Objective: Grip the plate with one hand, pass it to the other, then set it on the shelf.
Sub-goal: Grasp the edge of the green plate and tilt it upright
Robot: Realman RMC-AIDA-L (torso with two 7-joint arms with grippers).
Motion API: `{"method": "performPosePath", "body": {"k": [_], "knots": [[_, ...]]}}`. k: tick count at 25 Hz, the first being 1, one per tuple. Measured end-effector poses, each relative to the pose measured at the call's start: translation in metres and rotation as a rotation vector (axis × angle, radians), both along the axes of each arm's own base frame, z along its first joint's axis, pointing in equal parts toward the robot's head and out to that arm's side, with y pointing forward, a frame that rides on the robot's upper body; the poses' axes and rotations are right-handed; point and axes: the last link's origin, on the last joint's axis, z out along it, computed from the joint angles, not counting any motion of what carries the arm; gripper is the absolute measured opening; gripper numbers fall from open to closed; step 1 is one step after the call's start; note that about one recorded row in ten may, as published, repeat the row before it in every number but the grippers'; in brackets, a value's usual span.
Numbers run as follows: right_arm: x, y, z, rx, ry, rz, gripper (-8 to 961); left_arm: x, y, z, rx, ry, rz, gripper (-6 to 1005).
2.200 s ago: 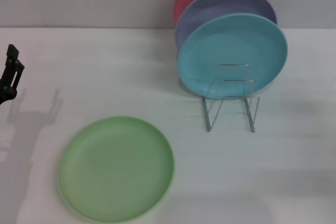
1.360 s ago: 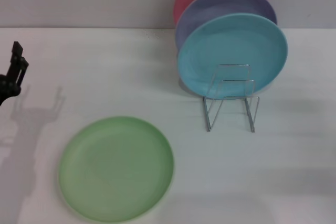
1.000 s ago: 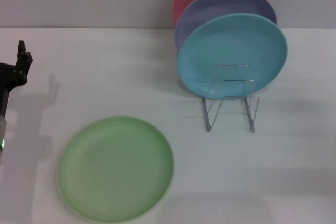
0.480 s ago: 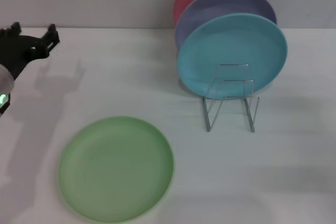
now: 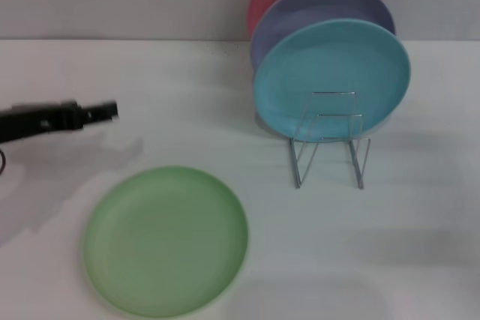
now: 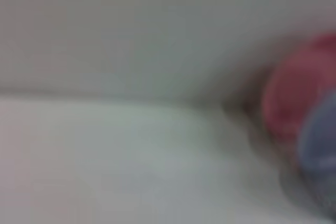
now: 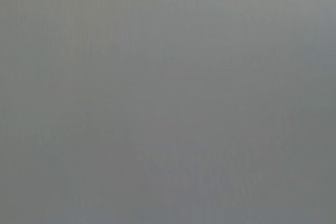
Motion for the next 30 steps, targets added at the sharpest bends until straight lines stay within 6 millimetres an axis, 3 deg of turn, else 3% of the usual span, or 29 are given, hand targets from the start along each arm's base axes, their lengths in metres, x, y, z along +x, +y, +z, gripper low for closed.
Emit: {"method": "performPosePath", "body": {"k": [7, 11, 14, 30], "knots": [[-0.004, 0.007, 0.003, 0.009, -0.002, 0.010, 757, 0.012, -0.021, 0.004, -0.191, 0.102, 0.152, 786], [-0.003, 0.012, 0.007, 0.018, 0.004, -0.004, 757, 0.014, -0.025, 0.005, -0.209, 0.116, 0.177, 784], [-0.002, 0.016, 0.010, 0.030, 0.013, -0.015, 757, 0.016, -0.035, 0.003, -0.296, 0.193, 0.298, 775], [-0.004, 0.026, 0.021, 0.042, -0.003, -0.006, 757, 0.017, -0.032, -0.025, -0.382, 0.270, 0.465, 715]]}}
